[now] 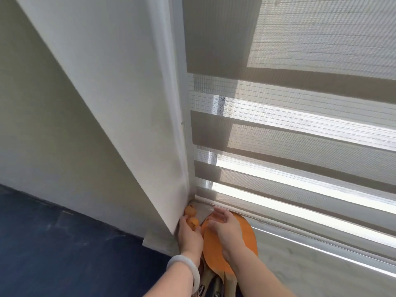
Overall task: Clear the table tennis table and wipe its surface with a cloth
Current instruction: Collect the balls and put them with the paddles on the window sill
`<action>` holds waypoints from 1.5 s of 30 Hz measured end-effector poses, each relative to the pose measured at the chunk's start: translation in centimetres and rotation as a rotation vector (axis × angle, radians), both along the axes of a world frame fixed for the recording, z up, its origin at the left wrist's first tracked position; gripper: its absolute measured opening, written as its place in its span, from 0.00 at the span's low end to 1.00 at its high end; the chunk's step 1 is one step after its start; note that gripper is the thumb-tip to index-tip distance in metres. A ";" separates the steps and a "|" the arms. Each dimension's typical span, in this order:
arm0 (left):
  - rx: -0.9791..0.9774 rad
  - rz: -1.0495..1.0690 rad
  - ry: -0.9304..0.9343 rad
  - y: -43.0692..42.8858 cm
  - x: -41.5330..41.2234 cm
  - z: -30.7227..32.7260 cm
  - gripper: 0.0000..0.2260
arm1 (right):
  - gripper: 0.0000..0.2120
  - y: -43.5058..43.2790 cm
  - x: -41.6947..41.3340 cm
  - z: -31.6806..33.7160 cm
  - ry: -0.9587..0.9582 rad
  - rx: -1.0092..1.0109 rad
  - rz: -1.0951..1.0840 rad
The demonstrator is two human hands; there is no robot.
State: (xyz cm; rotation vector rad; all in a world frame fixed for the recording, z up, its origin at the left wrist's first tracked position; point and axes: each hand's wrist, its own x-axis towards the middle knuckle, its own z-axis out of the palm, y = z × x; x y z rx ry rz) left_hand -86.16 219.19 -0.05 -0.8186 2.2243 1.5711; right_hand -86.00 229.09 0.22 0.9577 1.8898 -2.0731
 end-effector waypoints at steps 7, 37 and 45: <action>-0.091 -0.107 0.001 0.8 -2.1 -0.2 0.08 | 0.19 2.5 0.8 -0.5 -0.017 0.119 0.013; 0.124 -0.221 -0.013 -2.9 1.3 0.2 0.24 | 0.20 -0.2 4.1 0.1 0.011 0.137 -0.010; 0.074 -0.370 -0.028 -4.4 4.3 1.2 0.24 | 0.21 -0.6 6.3 1.3 -0.024 0.140 -0.045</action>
